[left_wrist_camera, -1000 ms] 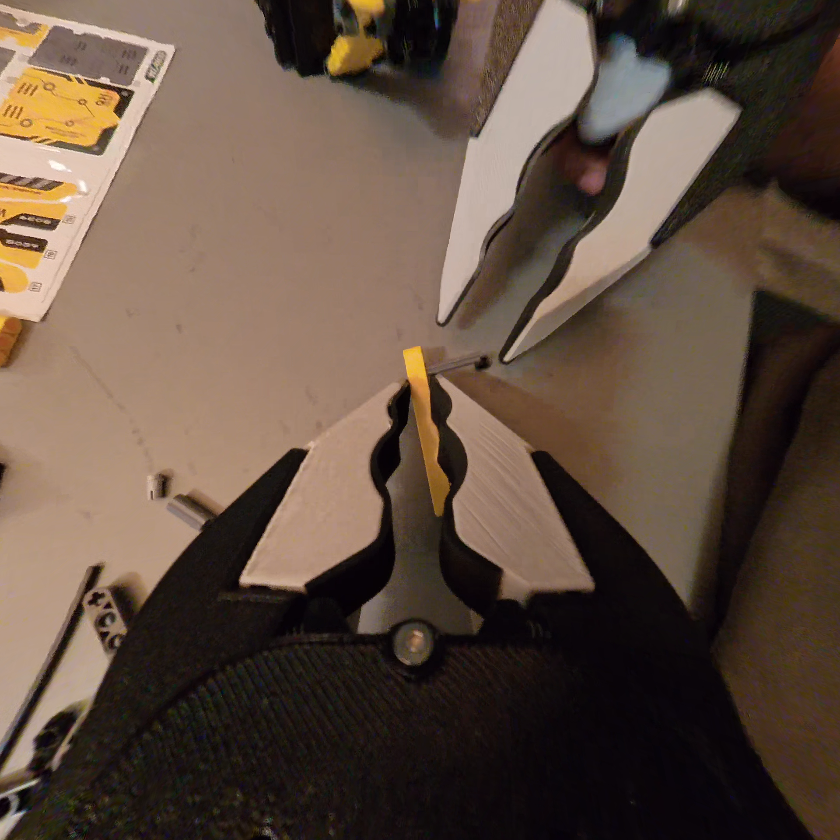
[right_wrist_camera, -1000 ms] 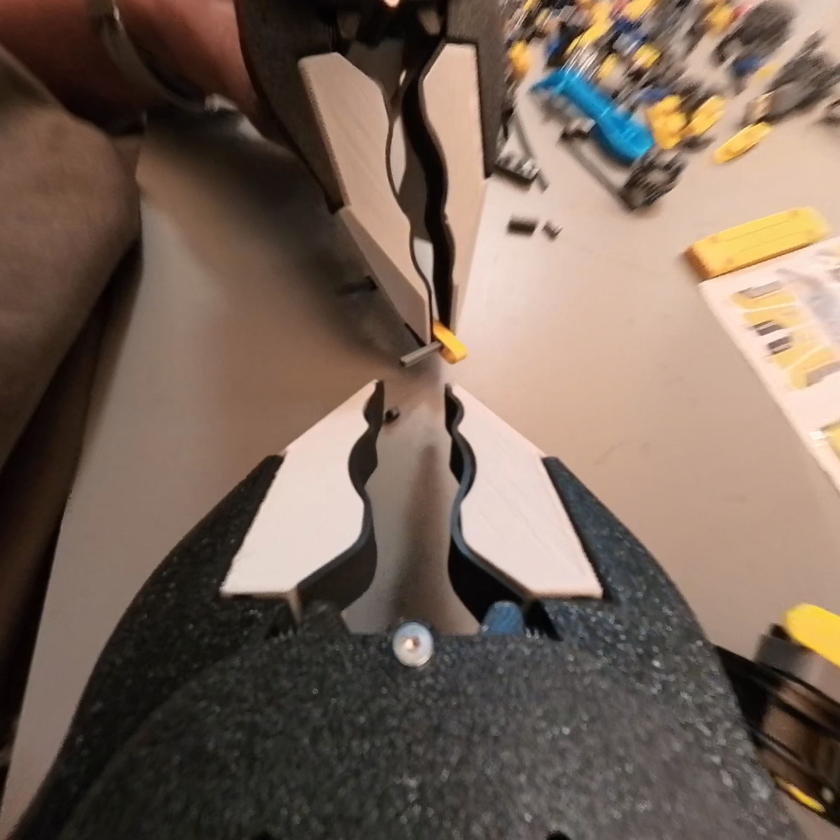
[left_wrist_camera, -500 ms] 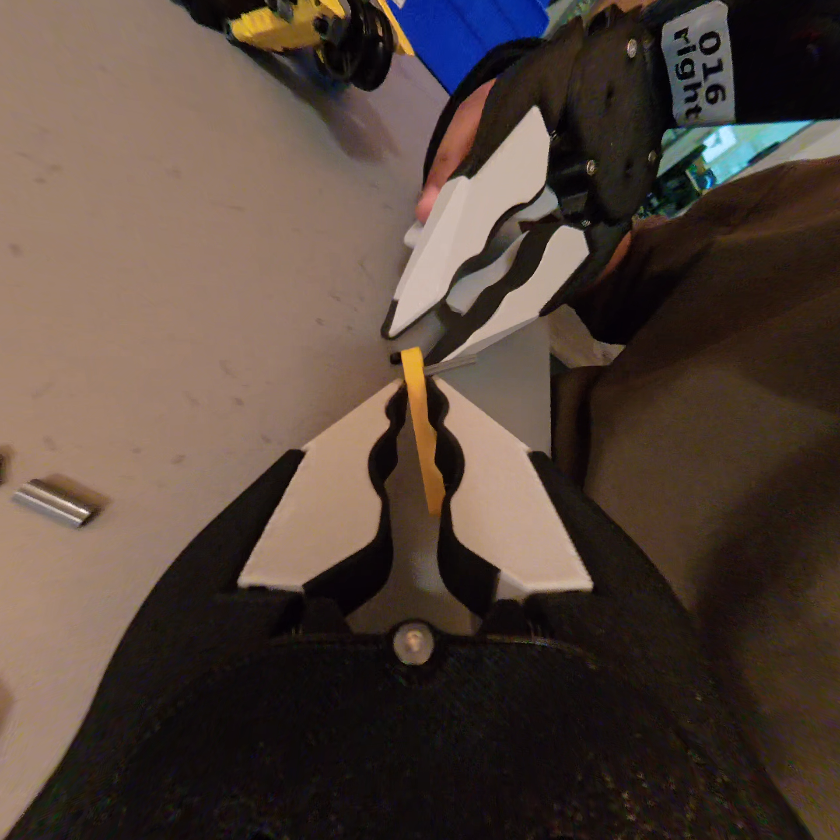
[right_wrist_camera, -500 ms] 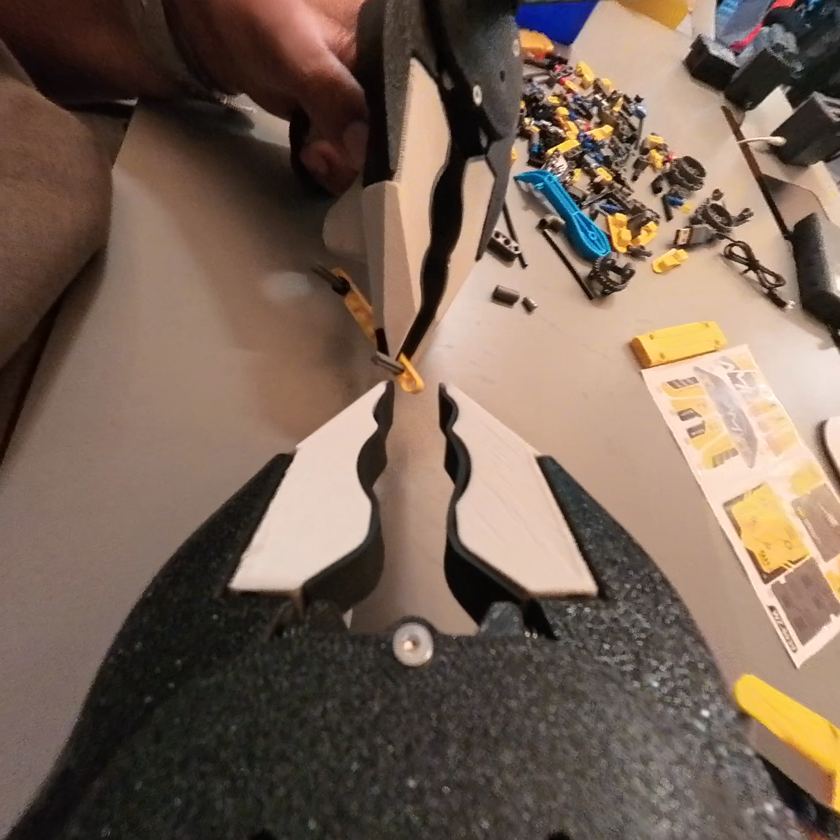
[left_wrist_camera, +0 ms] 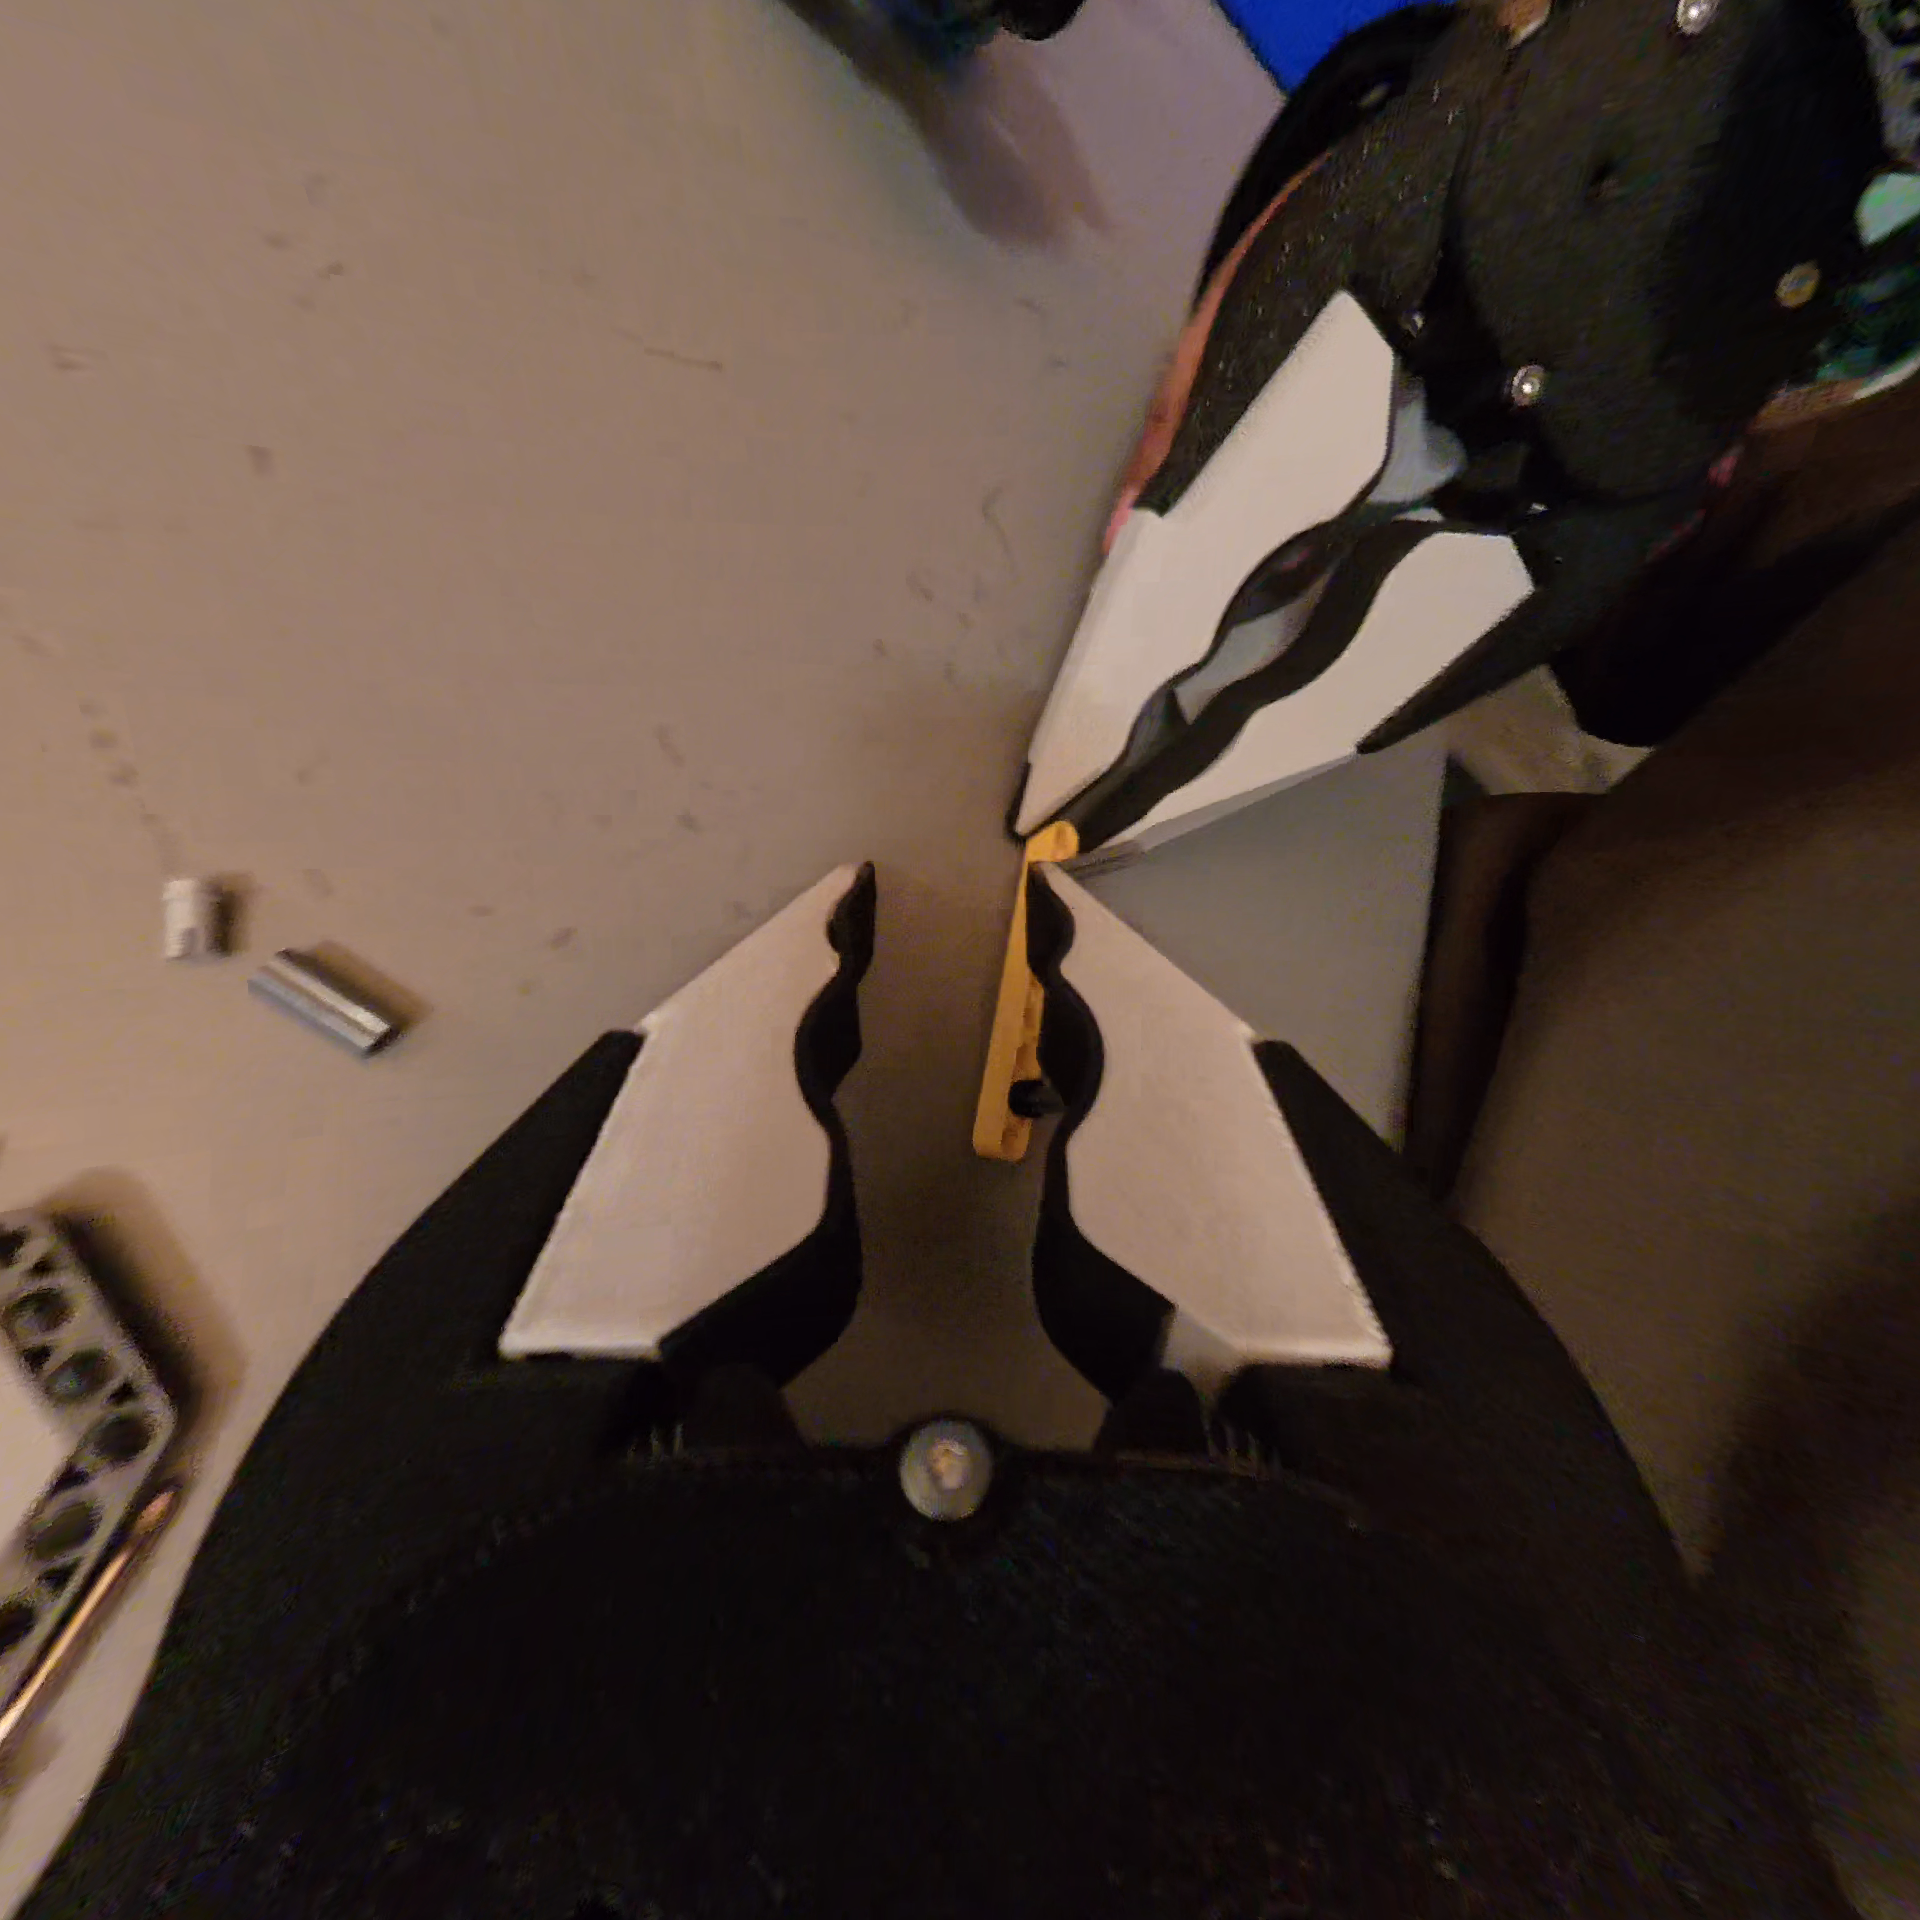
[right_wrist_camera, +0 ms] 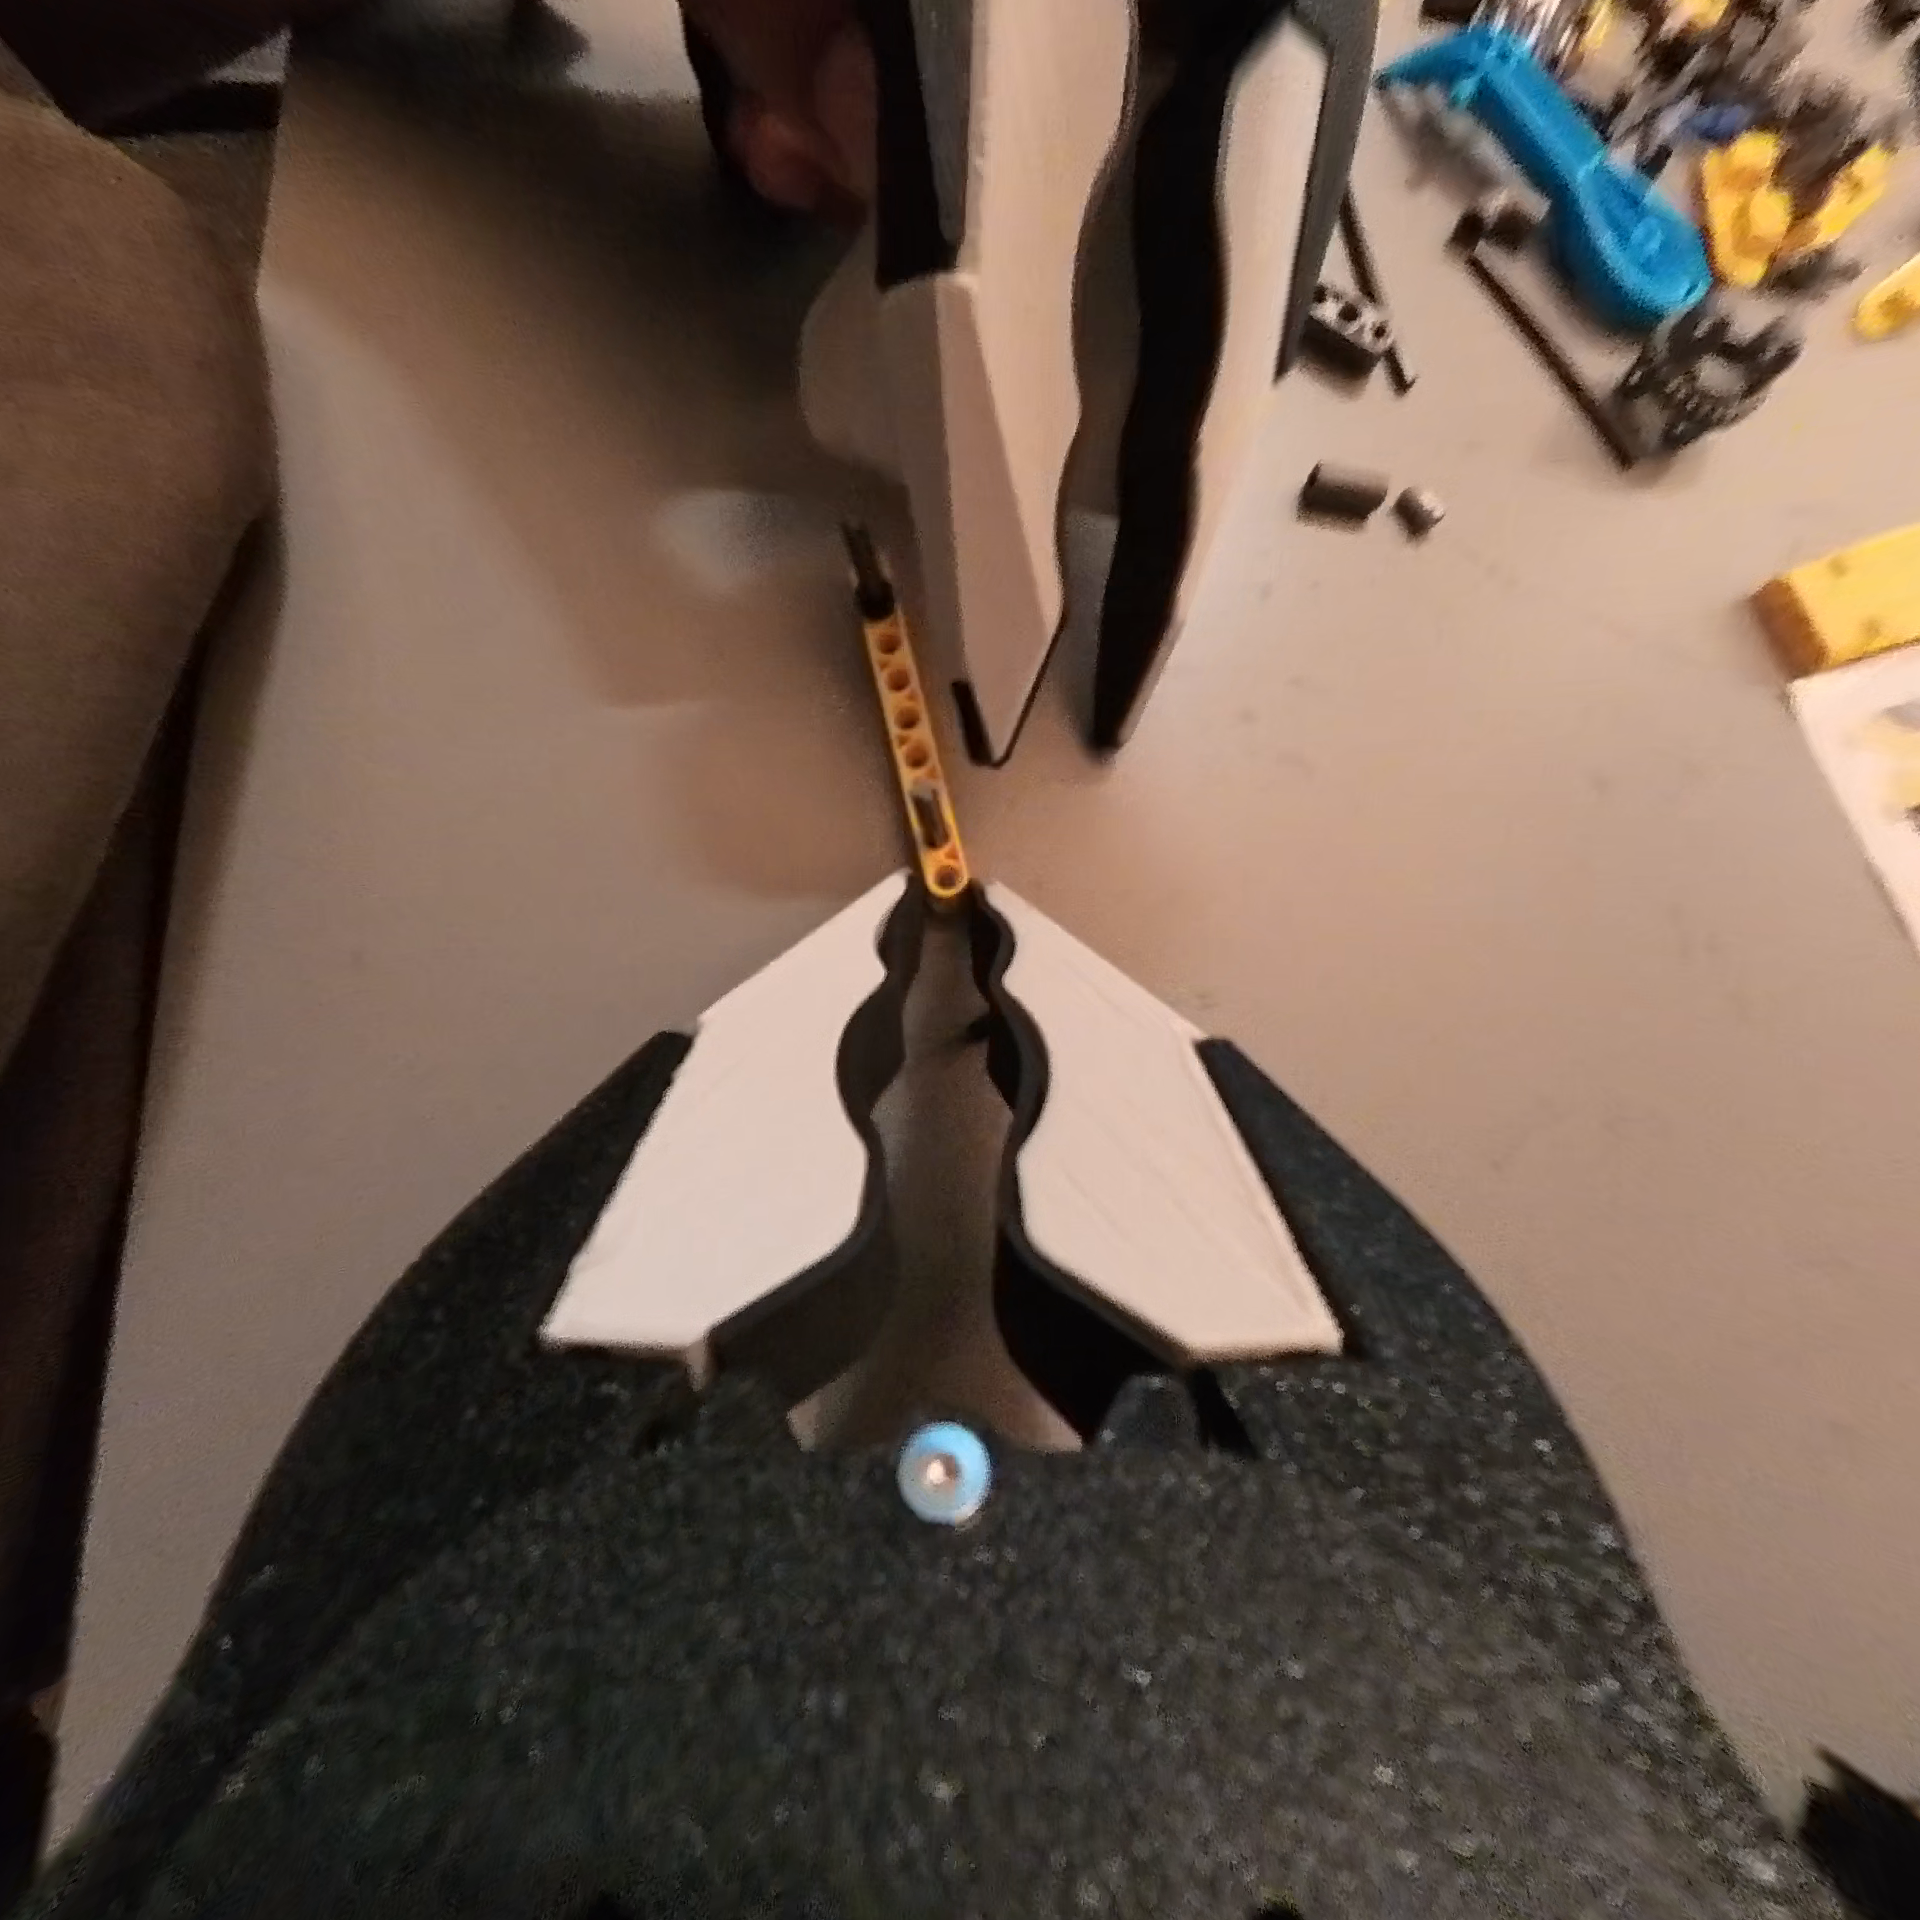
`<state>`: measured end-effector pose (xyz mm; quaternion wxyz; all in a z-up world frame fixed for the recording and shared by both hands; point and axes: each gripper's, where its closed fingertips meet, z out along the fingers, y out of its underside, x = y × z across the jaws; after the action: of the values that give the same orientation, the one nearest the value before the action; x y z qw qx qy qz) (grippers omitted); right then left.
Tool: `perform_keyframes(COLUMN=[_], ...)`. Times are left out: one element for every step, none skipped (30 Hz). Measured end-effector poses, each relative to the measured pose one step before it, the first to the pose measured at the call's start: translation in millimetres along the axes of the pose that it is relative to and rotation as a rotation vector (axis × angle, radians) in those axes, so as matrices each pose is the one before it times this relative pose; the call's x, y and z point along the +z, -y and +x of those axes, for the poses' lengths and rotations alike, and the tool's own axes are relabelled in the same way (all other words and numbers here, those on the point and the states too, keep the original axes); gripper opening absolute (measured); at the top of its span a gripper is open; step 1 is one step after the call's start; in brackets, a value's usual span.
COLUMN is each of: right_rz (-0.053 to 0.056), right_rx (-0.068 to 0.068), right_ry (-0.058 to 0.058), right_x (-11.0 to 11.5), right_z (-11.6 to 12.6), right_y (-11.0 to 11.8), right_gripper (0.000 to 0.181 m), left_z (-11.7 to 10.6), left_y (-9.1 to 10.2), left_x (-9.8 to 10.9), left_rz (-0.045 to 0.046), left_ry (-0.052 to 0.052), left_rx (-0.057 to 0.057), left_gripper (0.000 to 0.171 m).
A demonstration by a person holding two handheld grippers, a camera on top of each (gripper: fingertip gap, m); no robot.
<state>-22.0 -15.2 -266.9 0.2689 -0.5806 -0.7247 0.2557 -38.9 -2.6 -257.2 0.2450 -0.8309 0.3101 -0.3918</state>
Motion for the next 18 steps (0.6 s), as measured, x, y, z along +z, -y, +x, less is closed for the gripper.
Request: perform_keyframes(right_rz=[-0.0052, -0.0119, -0.0139, -0.0075, -0.0071, -0.0041, -0.0015, 0.0012, 0.0036, 0.0066, 0.0060, 0.0072, 0.0167, 0.0302, 0.0377, 0.0369, 0.0293, 0.0141], right_rx=[0.0194, 0.0139, 0.0111, 0.0078, 0.0061, 0.0079, 0.0084, 0.0065, 0.0048, 0.0051, 0.0079, 0.0085, 0.0087, 0.0080, 0.0073, 0.0080, 0.0083, 0.0074], right_ry=[0.0057, 0.0061, -0.0060, -0.0031, -0.0037, -0.0011, -0.0002, 0.0005, -0.0037, -0.0069, -0.0071, 0.0038, 0.0115, 0.0093, 0.0045, 0.0027, -0.0002, -0.0041], right_x=[0.30, -0.16, 0.13, 0.04, 0.07, 0.14, 0.17, 0.10, 0.22, 0.10, -0.23, -0.70, -1.17, -1.62, -1.74, -1.42, -0.96, -0.79], right_z=[-0.83, -0.94, 0.73, 0.18, 0.44, 0.20, 0.41, 0.38, 1.24, 1.81, 1.92, 0.33, -1.31, -1.27, -0.45, 0.06, 0.83, 1.19], right_y=[0.71, -0.27, -0.78, 0.02, -0.21, 0.02, 0.19, 0.13, 0.10, 0.13, -0.15, -0.12, 1.09, 2.52, 2.98, 2.65, 1.84, 0.82], right_gripper=[0.007, 0.007, 0.007, 0.007, 0.007, 0.007, 0.007, 0.008, 0.008, 0.011, 0.015, 0.019, 0.023, 0.024, 0.024, 0.024, 0.024, 0.023], left_z=[-3.40, -1.19, 1.04, 2.93, 3.38, 4.51, 4.40, 3.56, 3.28, 1.77, 0.08, -0.21, -0.25, -0.92, -1.22, -0.50, -0.14, -0.06], left_y=[0.76, 1.35, 2.05, 2.58, 2.21, 1.55, 0.24, -1.56, -3.10, -3.44, -2.35, -1.79, -1.51, -1.29, -1.19, -0.97, -0.73, -0.56], left_x=[-2.73, -2.57, -2.45, -2.20, -1.79, -1.08, -0.21, 0.77, 1.61, 2.06, 1.94, 1.65, 1.47, 1.37, 1.22, 0.90, 0.76, 0.63], left_rz=[0.01089, 0.01567, 0.02012, 0.02407, 0.02023, 0.01388, 0.00529, -0.00723, -0.01800, -0.02138, -0.01624, -0.01264, -0.01213, -0.01008, -0.00953, -0.00793, -0.00621, -0.00496], left_ry=[0.0207, 0.0085, -0.0034, -0.0102, -0.0089, -0.0117, -0.0099, -0.0055, -0.0040, 0.0051, 0.0170, 0.0161, 0.0128, 0.0134, 0.0107, 0.0050, 0.0010, 0.0003], left_rx=[0.0050, 0.0049, 0.0083, 0.0158, 0.0206, 0.0263, 0.0275, 0.0250, 0.0232, 0.0217, 0.0194, 0.0169, 0.0118, 0.0052, 0.0009, 0.0005, 0.0005, 0.0000], left_gripper=[0.028, 0.028, 0.029, 0.029, 0.030, 0.031, 0.032, 0.033, 0.034, 0.035, 0.035, 0.035, 0.034, 0.034, 0.034, 0.033, 0.033, 0.032])
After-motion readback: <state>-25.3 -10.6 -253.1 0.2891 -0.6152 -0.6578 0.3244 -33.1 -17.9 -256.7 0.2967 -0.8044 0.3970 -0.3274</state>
